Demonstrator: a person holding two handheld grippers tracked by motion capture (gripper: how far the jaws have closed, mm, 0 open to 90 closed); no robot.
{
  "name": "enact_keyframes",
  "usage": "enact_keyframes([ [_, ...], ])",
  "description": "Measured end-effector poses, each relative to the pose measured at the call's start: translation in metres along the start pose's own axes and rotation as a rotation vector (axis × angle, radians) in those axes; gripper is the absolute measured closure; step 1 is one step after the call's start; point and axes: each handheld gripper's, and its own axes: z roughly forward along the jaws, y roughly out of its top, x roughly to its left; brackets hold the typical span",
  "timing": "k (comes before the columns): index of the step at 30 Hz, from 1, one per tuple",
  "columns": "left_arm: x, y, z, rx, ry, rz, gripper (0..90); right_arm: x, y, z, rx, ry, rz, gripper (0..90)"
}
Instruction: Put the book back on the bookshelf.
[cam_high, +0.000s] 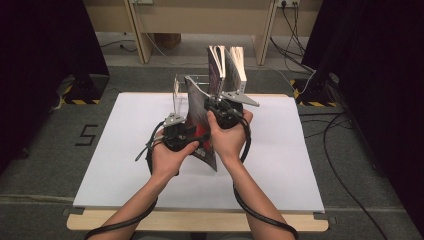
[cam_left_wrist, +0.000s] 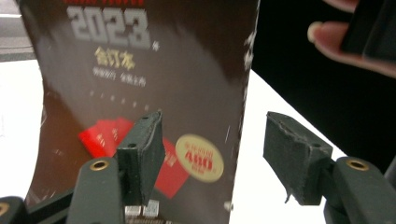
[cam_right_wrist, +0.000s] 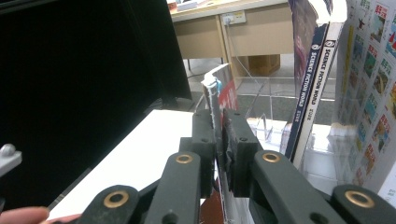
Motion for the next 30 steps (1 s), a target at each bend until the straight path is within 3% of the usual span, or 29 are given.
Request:
enact_keyframes([
  [11, -0.008, 0.004, 0.019, -0.018, 0.026, 0.01, 38.0, 0.0, 0.001, 0.0, 0.009, 0.003, 0.016, 84.2],
  [21, -0.014, 0.0, 0.031, -0.029, 0.089, 0.059, 40.4, -0.001, 0.002, 0.0, 0.013, 0.013, 0.029, 84.0],
  [26, -0.011, -0.004, 0.033, -0.013, 0.106, 0.065, 47.9, 0.001, 0.002, 0.0, 0.015, 0.03, 0.039, 83.9],
  [30, -0.008, -0.006, 0.026, -0.021, 0.096, 0.034, 57.3, 0.001, 0.002, 0.0, 0.013, 0.052, 0.042, 84.1],
])
